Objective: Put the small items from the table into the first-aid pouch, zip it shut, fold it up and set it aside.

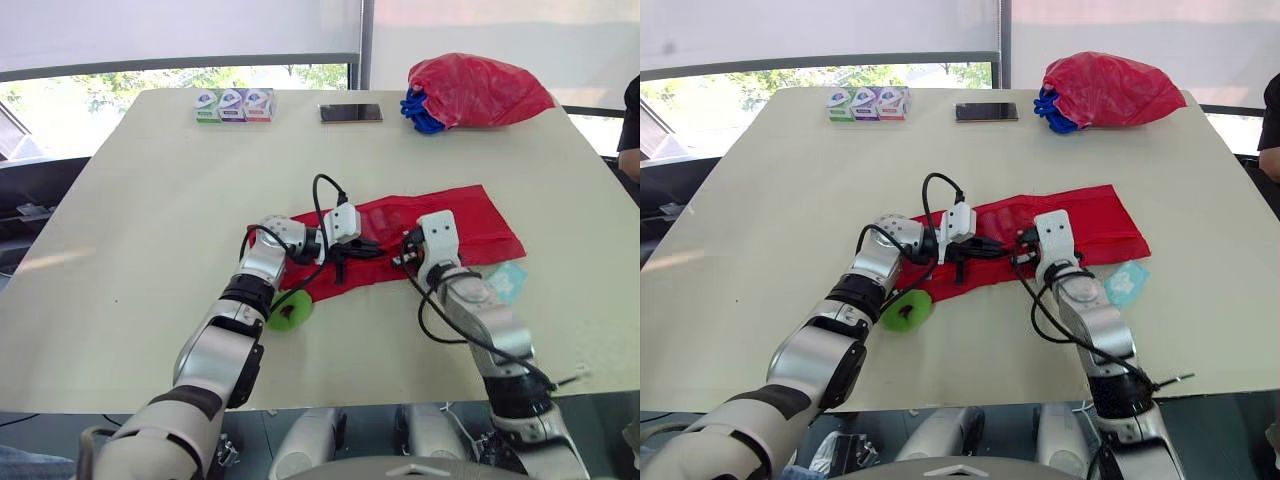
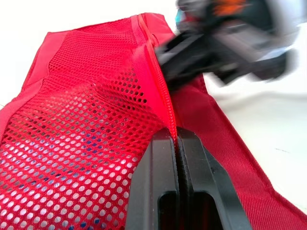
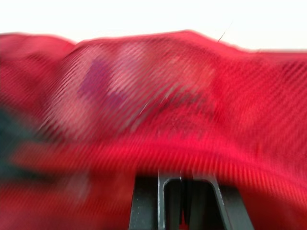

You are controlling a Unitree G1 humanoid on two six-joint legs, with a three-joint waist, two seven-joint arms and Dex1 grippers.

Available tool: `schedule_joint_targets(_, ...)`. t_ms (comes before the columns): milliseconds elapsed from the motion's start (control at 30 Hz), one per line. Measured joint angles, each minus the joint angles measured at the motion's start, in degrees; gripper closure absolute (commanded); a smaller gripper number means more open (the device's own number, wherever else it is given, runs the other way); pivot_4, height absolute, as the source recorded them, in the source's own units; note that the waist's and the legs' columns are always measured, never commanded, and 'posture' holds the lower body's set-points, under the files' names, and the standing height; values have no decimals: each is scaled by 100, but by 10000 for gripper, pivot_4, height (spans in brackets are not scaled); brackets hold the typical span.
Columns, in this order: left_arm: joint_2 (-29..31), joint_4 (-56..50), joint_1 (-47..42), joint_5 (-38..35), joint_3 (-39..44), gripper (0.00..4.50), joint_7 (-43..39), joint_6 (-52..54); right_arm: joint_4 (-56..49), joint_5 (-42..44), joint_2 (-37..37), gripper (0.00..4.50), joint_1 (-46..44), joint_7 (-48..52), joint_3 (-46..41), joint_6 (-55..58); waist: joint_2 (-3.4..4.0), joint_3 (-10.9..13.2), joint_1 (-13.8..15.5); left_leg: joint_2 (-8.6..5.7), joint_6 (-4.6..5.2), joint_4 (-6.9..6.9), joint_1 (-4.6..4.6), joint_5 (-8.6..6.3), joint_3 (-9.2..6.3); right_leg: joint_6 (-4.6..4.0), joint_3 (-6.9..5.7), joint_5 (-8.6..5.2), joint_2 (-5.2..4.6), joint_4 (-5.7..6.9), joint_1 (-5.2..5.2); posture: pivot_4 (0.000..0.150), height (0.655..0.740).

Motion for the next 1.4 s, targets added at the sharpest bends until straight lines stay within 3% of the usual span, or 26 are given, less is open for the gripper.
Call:
schedule_joint_targets(200, 290, 288, -92, 59, -28, 45000, -131, -267, -2040, 802, -1141, 44919, 1296, 1189, -288, -56, 0, 1, -16, 2, 1, -3, 6, -1, -4, 2, 3, -1, 8, -2, 3, 1500, 7400)
schedule_joint_targets(367, 880, 585, -162, 116, -24, 45000, -466, -629, -2968, 1510, -1732, 44919, 2697, 2025, -1770, -700, -2, 1, -15, 3, 1, -7, 16, -2, -6, 3, 8, -1, 12, -6, 9, 1500, 7400)
schedule_joint_targets(467, 1220, 812, -222, 164, -17, 45000, -658, -869, -3093, 2179, -2009, 32595, 3302, 2593, -2993, -1102, -1, 1, 14, 4, 2, -8, 24, -2, -7, 3, 10, -1, 14, -3, 15, 1500, 7400)
schedule_joint_targets(500, 1236, 825, -225, 165, -17, 45000, -666, -876, -3097, 2209, -2031, 32595, 3319, 2619, -3055, -1116, -1, 1, 15, 4, 3, -8, 24, -2, -7, 3, 9, -1, 13, -4, 18, 1500, 7400)
schedule_joint_targets(533, 1280, 878, -245, 164, -17, 45000, -721, -914, -3104, 2451, -2100, 24447, 3464, 2816, -3378, -1199, -2, 1, 15, 4, 3, -7, 24, -3, -7, 3, 9, -1, 14, -5, 20, 1500, 7400)
schedule_joint_targets(567, 1290, 890, -250, 164, -18, 45000, -743, -926, -3104, 2537, -2137, 22082, 3519, 2885, -3486, -1221, -1, 2, 20, 3, 3, -7, 23, -3, -7, 3, 9, -1, 12, -6, 20, 1500, 7400)
schedule_joint_targets(600, 1453, 949, -266, 164, -15, 45000, -881, -1006, -3102, 2999, -2349, 17003, 3836, 3262, -4154, -1353, -3, 3, 16, 4, 4, -8, 23, -3, -8, 3, 7, -1, 13, -11, 24, 1500, 7400)
schedule_joint_targets(733, 1634, 1148, -359, 223, -18, 45000, -994, -1061, -2956, 3434, -2628, 497, 4314, 3831, -4996, -1559, -3, 3, 11, 5, 7, -9, 25, -5, -7, 3, 9, -1, 13, -9, 28, 1500, 7400)
schedule_joint_targets(800, 1649, 1221, -393, 224, -11, 38913, -1005, -1044, -2802, 3608, -2756, 0, 4411, 4021, -5303, -1617, -3, 3, 20, 5, 24, -8, 27, -15, -7, 3, 7, -1, 13, -13, 30, 1500, 7400)
schedule_joint_targets(833, 1649, 1228, -394, 224, -11, 38086, -1008, -1032, -2782, 3642, -2778, 0, 4412, 4051, -5348, -1636, -3, 3, 22, 5, 24, -8, 27, -15, -7, 3, 7, -1, 12, -12, 30, 1500, 7400)
schedule_joint_targets(867, 1641, 1232, -394, 225, -12, 31917, -1002, -1009, -2735, 3723, -2825, 0, 4409, 4120, -5426, -1683, -3, 3, 23, 5, 24, -8, 27, -15, -9, 3, 6, -1, 11, -12, 30, 1500, 7400)
schedule_joint_targets(967, 1632, 1231, -420, 285, -16, 20686, -912, -992, -2643, 3815, -2976, 0, 4348, 4150, -5512, -1765, -4, 4, 31, 5, 22, -7, 24, -14, -9, 3, 6, -1, 10, -12, 31, 1500, 7400)
schedule_joint_targets(1000, 1633, 1218, -436, 278, -12, 13810, -925, -955, -2641, 3832, -2989, 0, 4346, 4145, -5512, -1773, -4, 4, 33, 5, 22, -7, 22, -14, -9, 3, 5, -1, 9, -12, 30, 1500, 7400)
schedule_joint_targets(1100, 1656, 1069, -462, 186, 56, 1245, -1154, -709, -2642, 3913, -2993, 0, 4351, 4109, -5511, -1789, -5, 4, 47, 4, 22, -6, 20, -14, -9, 3, 4, -1, 6, -12, 30, 1500, 7400)
schedule_joint_targets(1200, 1803, 396, -288, -190, -17, 297, -1372, -192, -2648, 3939, -2991, 0, 4378, 4078, -5497, -1801, -4, 5, 41, 4, 22, -6, 19, -14, -10, 3, 5, -1, 4, -13, 30, 1500, 7400)
schedule_joint_targets(1267, 2060, -643, 7, -723, -306, 297, -1461, 462, -2648, 3939, -2983, 0, 4403, 4039, -5474, -1809, -1, 6, 32, 5, 20, -7, 20, -13, -10, 3, 7, -1, -12, -14, 30, 1500, 7400)
schedule_joint_targets(1400, 2058, -1533, 267, -1032, -459, 297, -1488, 997, -2649, 3935, -2973, 0, 4401, 3977, -5439, -1835, 1, 7, 61, 4, 17, -6, 21, -11, -10, 3, 5, -1, -9, -14, 31, 1500, 7400)
